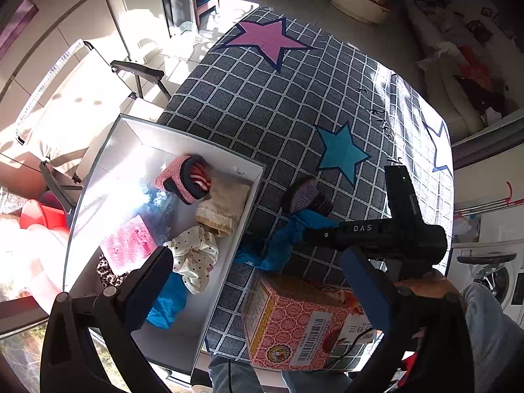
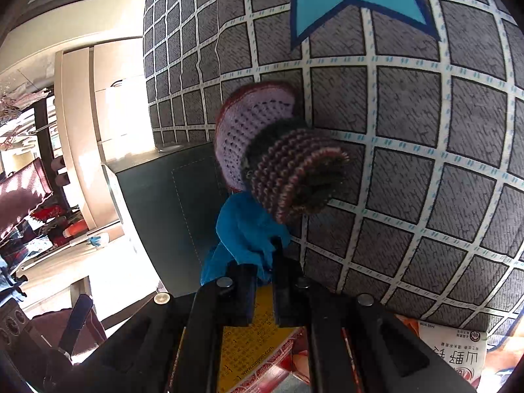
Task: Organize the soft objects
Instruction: 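Grasp the purple-and-brown crocheted piece with the left tool while the right holds the blue cloth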
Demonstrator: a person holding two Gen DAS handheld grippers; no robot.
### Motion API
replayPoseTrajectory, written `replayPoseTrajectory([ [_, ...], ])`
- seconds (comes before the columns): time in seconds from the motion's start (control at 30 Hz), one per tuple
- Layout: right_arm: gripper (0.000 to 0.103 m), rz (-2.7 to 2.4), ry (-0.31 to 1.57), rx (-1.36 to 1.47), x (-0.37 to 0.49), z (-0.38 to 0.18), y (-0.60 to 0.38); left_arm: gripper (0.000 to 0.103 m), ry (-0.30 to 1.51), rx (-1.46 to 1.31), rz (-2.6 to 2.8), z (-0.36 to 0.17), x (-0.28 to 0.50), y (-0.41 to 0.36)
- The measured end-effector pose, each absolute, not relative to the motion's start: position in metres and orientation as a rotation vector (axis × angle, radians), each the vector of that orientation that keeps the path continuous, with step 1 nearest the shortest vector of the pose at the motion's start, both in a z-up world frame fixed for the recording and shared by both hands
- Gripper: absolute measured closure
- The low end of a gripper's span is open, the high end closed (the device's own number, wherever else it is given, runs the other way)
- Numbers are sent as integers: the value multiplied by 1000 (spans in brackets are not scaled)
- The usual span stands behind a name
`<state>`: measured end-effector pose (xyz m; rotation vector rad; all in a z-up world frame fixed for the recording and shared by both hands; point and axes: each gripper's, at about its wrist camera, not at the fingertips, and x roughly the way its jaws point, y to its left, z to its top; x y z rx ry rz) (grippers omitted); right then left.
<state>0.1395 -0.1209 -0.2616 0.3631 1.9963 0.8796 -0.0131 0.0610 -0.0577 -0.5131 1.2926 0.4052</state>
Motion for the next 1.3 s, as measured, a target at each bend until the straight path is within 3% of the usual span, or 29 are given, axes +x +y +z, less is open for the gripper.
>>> replayPoseTrajectory([
  [0.17,94,724,1871,472,189,-240,-199,0,1325,-481,324,-69,22,39],
  [0.5,91,376,1730,294,235,-218,-346,0,1453,-528,229,-139,117,-10],
  [0.53,72,359,1724,260,237,-216,-357,0,1457,-543,238,-145,124,-11],
  [0.57,33,344,1715,225,236,-214,-362,0,1458,-554,249,-150,131,-12],
  [0.63,3,340,1665,152,235,-209,-365,0,1452,-567,265,-158,145,-15],
  [0.9,3,456,1525,-168,207,-193,-319,0,1489,-563,369,-201,180,-17],
  [1.3,3,510,1536,-252,220,-238,-264,0,1502,-534,408,-250,203,-22],
])
